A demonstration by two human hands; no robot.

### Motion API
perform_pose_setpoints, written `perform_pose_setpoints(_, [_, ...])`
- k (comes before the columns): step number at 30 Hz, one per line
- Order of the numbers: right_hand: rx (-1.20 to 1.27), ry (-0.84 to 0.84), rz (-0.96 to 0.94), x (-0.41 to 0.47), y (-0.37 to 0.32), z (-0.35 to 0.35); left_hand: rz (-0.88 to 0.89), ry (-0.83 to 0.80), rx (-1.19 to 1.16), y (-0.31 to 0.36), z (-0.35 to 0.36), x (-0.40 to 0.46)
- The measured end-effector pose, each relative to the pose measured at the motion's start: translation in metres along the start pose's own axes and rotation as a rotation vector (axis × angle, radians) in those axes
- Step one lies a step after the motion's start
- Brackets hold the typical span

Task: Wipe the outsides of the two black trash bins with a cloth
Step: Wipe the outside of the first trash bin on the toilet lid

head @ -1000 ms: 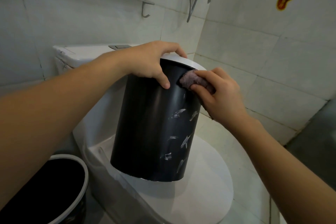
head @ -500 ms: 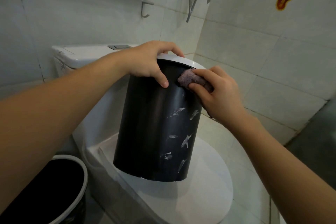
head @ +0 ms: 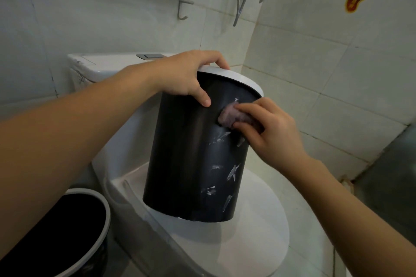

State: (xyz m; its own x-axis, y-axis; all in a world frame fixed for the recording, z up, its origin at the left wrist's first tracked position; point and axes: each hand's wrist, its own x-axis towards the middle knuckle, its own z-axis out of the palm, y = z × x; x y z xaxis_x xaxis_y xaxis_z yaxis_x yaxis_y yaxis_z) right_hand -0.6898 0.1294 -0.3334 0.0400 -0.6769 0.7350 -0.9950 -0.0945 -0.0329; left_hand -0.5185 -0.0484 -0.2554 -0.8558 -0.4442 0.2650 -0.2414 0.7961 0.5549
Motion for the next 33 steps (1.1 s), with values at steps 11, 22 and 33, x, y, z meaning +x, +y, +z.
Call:
perform_pose_setpoints(11, [0.059, -0.003, 0.037, 0.011, -0.002, 0.000, 0.019, -0.001, -0.040, -0.005, -0.003, -0.002])
perform_pose_setpoints(22, [0.022, 0.058, 0.058, -0.002, -0.006, 0.009, 0.006, 0.013, -0.053, -0.008, -0.001, 0.003])
perform_pose_setpoints(33, [-0.018, -0.182, -0.283, -0.039, -0.020, 0.007, -0.010, -0.012, -0.051, -0.006, -0.001, 0.004])
